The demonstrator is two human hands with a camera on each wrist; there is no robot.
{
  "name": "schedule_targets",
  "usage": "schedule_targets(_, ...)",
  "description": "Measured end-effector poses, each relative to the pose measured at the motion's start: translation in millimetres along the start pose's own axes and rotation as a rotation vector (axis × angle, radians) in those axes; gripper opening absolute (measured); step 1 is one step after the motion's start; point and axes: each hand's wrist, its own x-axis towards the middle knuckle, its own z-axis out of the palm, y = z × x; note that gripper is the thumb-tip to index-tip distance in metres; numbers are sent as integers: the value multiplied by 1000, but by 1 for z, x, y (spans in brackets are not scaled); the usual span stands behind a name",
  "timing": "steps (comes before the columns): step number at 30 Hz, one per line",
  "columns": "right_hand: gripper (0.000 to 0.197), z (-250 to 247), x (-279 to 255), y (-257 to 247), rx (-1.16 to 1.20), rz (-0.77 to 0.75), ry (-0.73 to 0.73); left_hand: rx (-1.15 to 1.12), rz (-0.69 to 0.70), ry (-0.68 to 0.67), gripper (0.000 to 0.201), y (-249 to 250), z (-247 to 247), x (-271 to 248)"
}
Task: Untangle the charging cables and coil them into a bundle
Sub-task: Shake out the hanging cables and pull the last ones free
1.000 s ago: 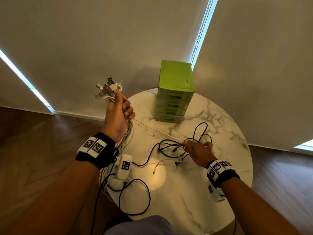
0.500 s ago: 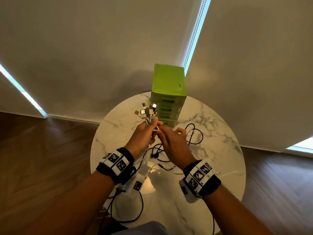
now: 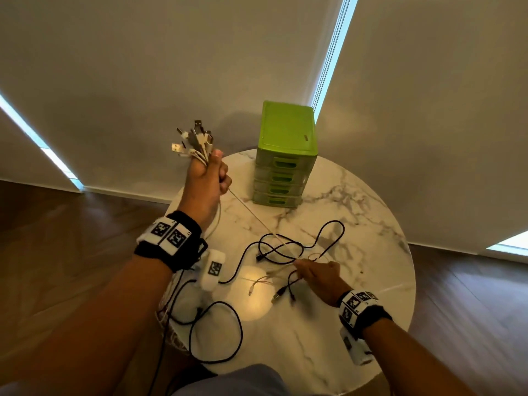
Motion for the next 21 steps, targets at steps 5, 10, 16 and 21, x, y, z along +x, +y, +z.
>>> schedule_targets(5, 29, -30, 19, 7, 30, 77, 243, 52, -35, -69, 14, -3, -1, -12)
schedule_targets(10, 35, -69, 34, -27, 229, -38, 432, 360, -139, -210, 16, -34, 6, -40)
schedule_targets(16, 16, -82, 20, -80, 221, -407, 369, 415, -233, -293, 36, -44, 28, -51)
schedule_targets(21, 23, -73, 17, -79, 223, -368, 173, 477, -175, -281, 21, -51, 24, -45)
